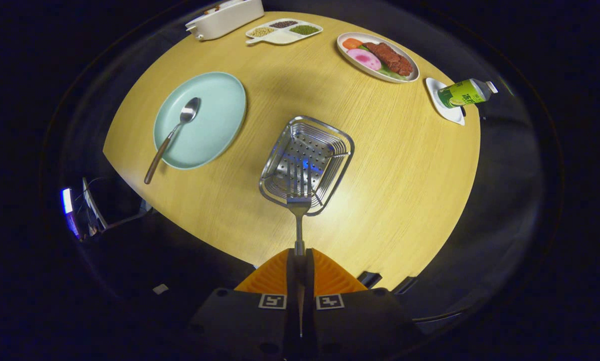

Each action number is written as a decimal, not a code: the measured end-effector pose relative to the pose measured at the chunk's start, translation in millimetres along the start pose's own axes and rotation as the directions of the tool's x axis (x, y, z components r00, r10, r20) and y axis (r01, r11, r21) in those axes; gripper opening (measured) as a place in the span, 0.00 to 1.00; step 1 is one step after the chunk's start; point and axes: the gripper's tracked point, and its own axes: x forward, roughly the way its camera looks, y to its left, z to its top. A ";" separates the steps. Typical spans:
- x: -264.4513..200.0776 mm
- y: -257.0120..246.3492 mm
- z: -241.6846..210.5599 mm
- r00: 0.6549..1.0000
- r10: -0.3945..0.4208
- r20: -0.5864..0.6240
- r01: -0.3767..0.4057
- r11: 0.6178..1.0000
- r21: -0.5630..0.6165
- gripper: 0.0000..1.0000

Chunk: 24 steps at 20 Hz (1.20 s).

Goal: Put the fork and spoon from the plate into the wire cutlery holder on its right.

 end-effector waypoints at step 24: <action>-70.9 56.9 74.4 0.893 0.034 0.449 -0.102 0.987 0.127 0.52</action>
